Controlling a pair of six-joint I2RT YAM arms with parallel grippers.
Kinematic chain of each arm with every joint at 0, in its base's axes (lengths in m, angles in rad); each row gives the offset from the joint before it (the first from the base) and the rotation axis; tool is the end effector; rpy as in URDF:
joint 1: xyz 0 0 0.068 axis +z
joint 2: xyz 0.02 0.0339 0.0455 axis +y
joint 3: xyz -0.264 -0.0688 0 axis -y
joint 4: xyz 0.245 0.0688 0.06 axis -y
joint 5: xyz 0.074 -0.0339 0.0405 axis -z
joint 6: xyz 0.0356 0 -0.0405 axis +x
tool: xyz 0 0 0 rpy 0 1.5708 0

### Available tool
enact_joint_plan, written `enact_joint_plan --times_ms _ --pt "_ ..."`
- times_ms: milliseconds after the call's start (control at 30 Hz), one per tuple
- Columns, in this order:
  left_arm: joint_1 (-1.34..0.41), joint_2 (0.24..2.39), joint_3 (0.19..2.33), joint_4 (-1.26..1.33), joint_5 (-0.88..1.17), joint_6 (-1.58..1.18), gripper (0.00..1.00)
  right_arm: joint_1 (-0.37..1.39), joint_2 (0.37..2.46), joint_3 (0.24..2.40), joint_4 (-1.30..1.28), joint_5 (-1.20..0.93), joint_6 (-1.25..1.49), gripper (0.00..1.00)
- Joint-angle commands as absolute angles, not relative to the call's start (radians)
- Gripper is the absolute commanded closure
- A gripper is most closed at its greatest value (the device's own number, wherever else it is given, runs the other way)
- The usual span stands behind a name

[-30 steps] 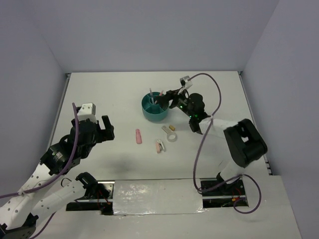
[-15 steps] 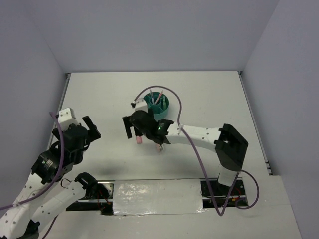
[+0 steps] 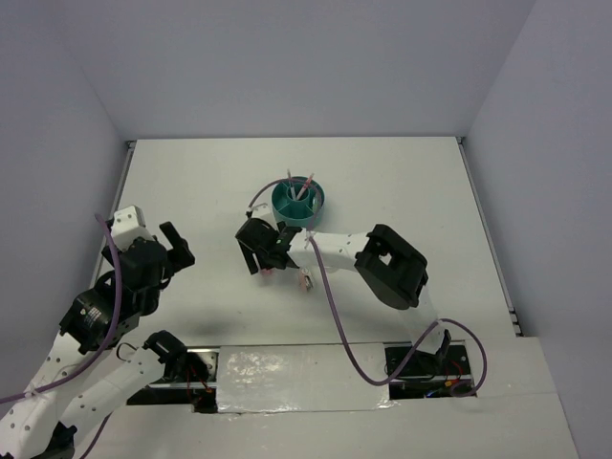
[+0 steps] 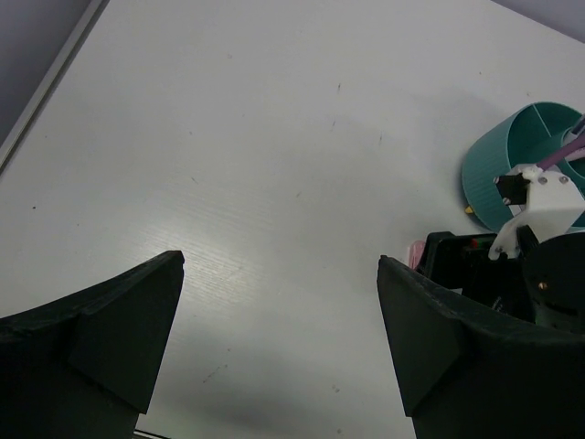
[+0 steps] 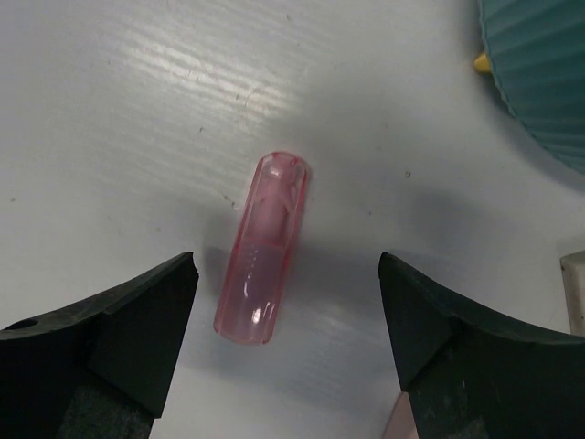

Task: Sort the stationery into containers
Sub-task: Pick up the stationery from the center of the board.

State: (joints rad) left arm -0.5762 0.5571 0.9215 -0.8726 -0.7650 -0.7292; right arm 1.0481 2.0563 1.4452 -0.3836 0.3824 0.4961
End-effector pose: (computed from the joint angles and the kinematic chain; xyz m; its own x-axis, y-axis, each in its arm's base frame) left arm 0.0893 -0.0287 0.3480 -0.2281 -0.4250 -0.8760 -0.3571 0.8735 -0.3308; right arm 0.2295 0.3717 0.1658 -0.7025 -0.3347 -0.6280 -0.4185 0.9081 -0.0159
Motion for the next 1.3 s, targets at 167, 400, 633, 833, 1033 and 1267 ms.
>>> enact_joint_plan --times_ms 167,400,633,833,1033,1267 --pt "-0.571 0.551 0.937 -0.827 -0.750 -0.693 0.01 1.039 2.134 1.552 -0.462 0.332 0.471 0.21" --pt "-0.569 0.548 0.937 -0.821 -0.744 -0.687 0.01 1.051 2.151 1.506 -0.486 0.245 0.459 0.47" --pt "-0.569 0.537 0.933 -0.816 -0.741 -0.683 0.01 1.052 2.122 1.428 -0.405 0.088 0.405 1.00" --pt "-0.569 0.531 0.930 -0.807 -0.729 -0.672 0.01 1.048 1.924 1.263 -0.096 -0.064 0.327 1.00" --pt "-0.569 0.528 0.928 -0.801 -0.721 -0.669 0.01 0.979 1.689 1.048 0.228 -0.097 0.296 1.00" --pt "-0.569 0.518 0.922 -0.782 -0.701 -0.652 0.01 0.720 1.442 0.700 0.747 -0.103 0.305 1.00"
